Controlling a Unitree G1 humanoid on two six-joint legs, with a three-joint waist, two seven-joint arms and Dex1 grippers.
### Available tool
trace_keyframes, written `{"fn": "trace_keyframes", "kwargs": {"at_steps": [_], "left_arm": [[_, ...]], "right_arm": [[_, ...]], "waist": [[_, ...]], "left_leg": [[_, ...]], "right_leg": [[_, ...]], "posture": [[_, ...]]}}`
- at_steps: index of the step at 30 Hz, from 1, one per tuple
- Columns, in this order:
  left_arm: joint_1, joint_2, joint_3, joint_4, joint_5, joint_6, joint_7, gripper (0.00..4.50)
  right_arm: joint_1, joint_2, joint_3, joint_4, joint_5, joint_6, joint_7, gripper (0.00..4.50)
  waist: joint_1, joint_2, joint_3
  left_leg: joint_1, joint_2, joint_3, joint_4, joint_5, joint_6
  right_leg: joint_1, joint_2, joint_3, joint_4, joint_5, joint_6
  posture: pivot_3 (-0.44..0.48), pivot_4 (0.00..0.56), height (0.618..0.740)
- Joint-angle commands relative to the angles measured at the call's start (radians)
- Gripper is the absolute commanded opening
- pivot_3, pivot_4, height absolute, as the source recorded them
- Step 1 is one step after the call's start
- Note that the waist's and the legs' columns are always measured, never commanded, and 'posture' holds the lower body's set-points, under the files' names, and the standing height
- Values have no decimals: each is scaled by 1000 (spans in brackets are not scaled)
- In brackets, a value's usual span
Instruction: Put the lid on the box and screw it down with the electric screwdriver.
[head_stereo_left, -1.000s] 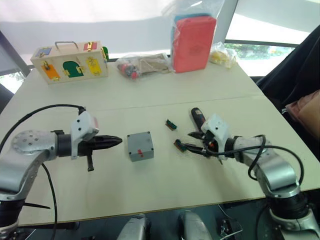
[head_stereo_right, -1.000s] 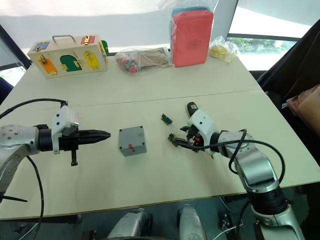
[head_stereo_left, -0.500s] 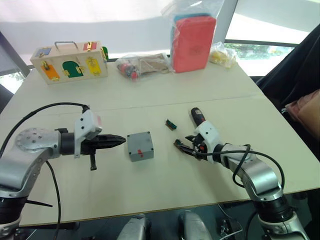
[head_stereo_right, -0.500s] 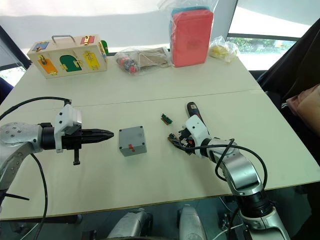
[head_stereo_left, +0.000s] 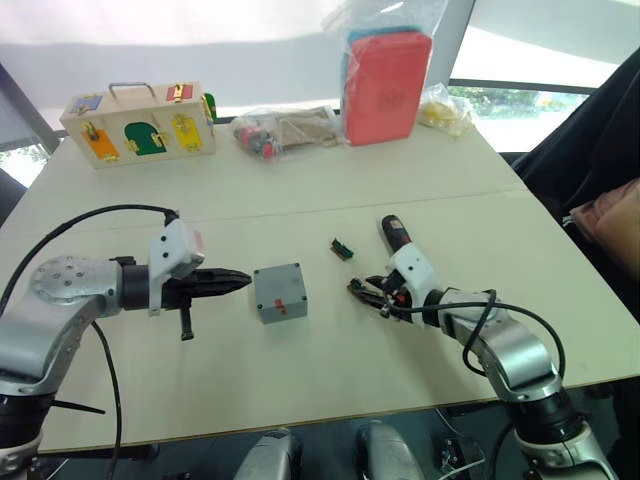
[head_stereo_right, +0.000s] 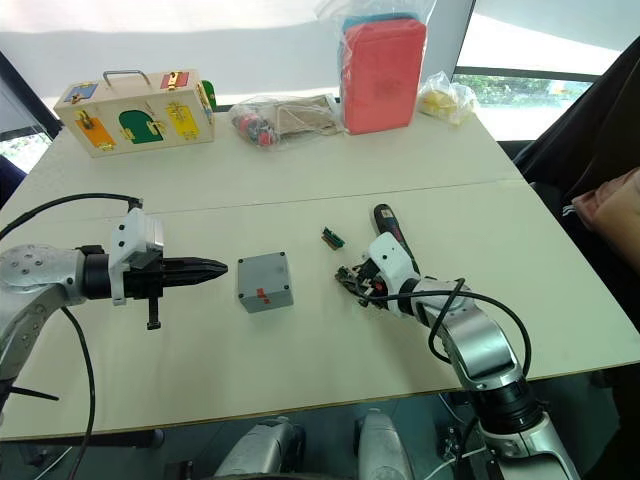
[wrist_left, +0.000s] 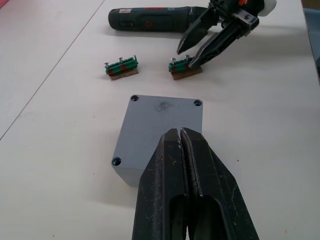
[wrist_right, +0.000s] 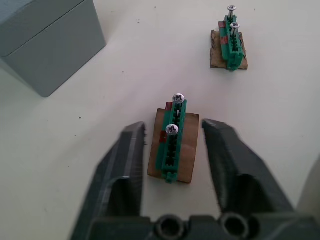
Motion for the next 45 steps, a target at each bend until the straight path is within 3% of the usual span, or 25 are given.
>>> {"fn": "trace_keyframes", "kwargs": {"at_steps": [1, 13, 21, 30, 36, 45], "left_arm": [[-12, 7, 13, -28, -6, -7, 11, 0], [11, 8, 22, -43, -11, -3, 27, 0], [49, 20, 66, -22, -10, -8, 35, 0], [99, 27, 108, -10, 3, -16, 48, 0], [136, 17, 122, -57, -9, -5, 78, 0], [156, 17, 124, -88, -18, 0, 104, 0]], "right_arm": [[-20, 4, -4, -9, 15, -21, -1, 130], [-63, -16, -58, -63, 83, 47, 17, 44], [-193, -70, -92, -143, 199, 140, 77, 44], [-464, 85, 92, 38, 201, 174, 71, 44], [-511, 118, 187, 170, 146, 106, 83, 44], [-518, 143, 212, 255, 112, 42, 92, 44]], "waist": [[0, 0, 0], [0, 0, 0], [-1, 1, 1], [-4, 2, 1], [-1, 2, 2], [-6, 2, 2]], "left_leg": [[0, 0, 0, 0, 0, 0], [0, 0, 0, 0, 0, 0], [0, 0, 0, 0, 0, 0], [0, 1, 0, -1, 0, 0], [-1, -1, 0, 0, 1, -1], [0, 0, 0, -1, 2, -3]], "right_leg": [[0, 0, 0, 0, 0, 0], [0, 0, 0, 0, 0, 0], [0, 0, 0, 0, 0, 0], [-1, 0, 0, 0, 0, 0], [0, -1, 0, -1, 0, 0], [-1, 0, 0, -1, 1, -1]], "posture": [[0, 150, 740], [0, 150, 740], [0, 150, 740], [0, 150, 740], [0, 150, 740], [0, 150, 740]]}}
